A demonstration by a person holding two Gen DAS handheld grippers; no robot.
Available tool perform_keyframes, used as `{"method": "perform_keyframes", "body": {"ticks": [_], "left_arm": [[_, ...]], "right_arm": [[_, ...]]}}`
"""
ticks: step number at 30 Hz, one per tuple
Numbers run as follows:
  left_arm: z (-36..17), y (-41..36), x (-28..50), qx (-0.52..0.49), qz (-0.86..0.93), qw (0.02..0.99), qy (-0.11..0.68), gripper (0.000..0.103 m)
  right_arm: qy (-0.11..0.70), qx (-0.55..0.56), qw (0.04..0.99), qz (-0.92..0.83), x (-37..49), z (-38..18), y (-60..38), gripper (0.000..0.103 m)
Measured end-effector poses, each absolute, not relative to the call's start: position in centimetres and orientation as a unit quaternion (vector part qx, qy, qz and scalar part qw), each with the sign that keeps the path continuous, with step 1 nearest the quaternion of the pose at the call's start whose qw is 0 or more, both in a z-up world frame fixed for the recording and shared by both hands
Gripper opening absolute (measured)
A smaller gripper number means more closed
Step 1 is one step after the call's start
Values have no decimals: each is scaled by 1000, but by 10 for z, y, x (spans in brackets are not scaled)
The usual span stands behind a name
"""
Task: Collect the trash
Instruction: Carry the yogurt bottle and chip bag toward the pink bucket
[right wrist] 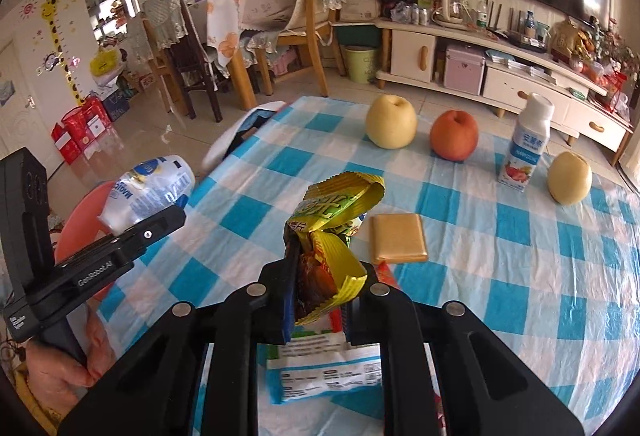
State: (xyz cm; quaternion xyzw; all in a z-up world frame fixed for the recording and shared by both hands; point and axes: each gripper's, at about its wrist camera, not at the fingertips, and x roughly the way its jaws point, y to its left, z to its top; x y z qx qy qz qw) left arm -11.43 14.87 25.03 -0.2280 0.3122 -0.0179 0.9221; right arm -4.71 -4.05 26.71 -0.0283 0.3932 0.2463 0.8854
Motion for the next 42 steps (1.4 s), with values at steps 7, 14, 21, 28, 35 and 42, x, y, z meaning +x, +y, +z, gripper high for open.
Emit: {"method": "perform_keyframes", "body": {"ticks": [7,14,21,28,35,42], "left_arm": [[256,198,-133,-272,59,920,276,24],[255,273,-167,-322,217,892,231,24],[229,344,-198,-410,336,817,227,24],[208,377,-218,-462,394,761,226,43],[219,378,-210,-418,401,784,223,72],[233,355,-204,-396,381,811,202,85]], "right_arm": [[372,-48,873,311,-64,286,35,18],[373,-75,843,379,-85,281,121,18],[373,-86,811,442,-94,271,210,18],[399,-138,782,458,-100,239,274,24],[397,-143,805,418,-100,231,261,62],[378,-141,839,366,-100,243,220,79]]}}
